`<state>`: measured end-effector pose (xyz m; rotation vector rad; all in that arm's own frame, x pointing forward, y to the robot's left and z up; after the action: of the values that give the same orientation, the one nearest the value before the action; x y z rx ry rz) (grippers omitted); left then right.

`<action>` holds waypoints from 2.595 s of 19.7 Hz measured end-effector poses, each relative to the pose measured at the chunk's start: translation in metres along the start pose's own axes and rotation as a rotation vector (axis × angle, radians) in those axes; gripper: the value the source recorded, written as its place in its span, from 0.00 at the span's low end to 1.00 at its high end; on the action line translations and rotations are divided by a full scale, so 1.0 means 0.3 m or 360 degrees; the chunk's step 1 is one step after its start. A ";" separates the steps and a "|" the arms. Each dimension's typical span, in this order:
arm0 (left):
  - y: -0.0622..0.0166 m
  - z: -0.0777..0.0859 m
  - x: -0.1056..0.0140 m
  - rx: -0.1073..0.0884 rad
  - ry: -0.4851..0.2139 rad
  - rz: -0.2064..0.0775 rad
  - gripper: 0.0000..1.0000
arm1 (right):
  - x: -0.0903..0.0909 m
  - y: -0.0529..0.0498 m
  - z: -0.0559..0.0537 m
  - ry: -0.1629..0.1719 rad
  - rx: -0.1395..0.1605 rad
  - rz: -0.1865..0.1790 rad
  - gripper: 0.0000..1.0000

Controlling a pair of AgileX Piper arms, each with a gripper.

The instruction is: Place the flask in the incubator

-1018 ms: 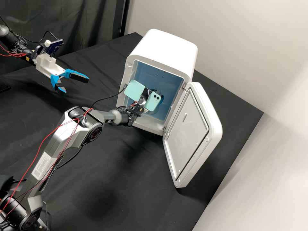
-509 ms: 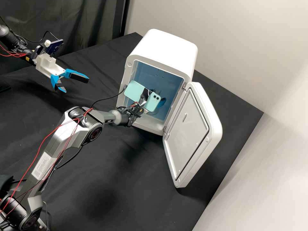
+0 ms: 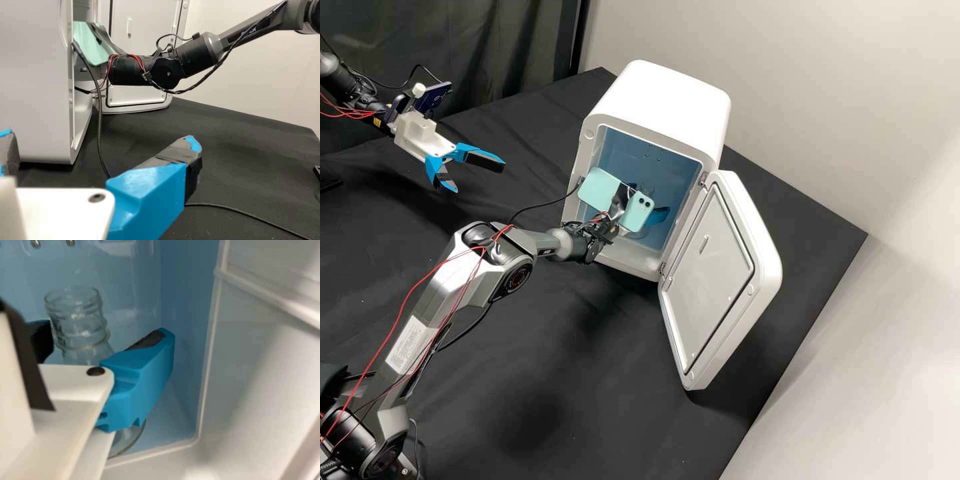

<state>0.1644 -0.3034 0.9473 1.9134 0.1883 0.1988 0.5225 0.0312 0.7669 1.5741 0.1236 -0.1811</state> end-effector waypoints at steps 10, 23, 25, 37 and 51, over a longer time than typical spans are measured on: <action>0.006 0.005 -0.002 0.0013 -0.0002 0.0008 1.00 | -0.023 -0.056 0.042 -0.0071 0.0015 -0.0075 1.00; 0.006 0.005 -0.002 0.0013 -0.0002 0.0008 1.00 | -0.062 -0.071 0.029 -0.0047 0.0009 -0.0073 1.00; 0.006 0.005 -0.002 0.0013 -0.0002 0.0008 1.00 | -0.062 -0.074 0.028 -0.0049 0.0015 -0.0075 1.00; 0.003 0.013 0.004 0.0016 -0.0021 -0.0001 1.00 | -0.158 -0.082 -0.007 0.0024 -0.0112 -0.0058 1.00; 0.009 0.019 0.003 0.0029 -0.0026 0.0007 1.00 | -0.246 -0.087 -0.003 0.0077 -0.0121 -0.0014 1.00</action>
<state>0.1667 -0.3094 0.9479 1.9331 0.1757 0.1847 0.4452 0.0349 0.7555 1.5028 0.1732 -0.1433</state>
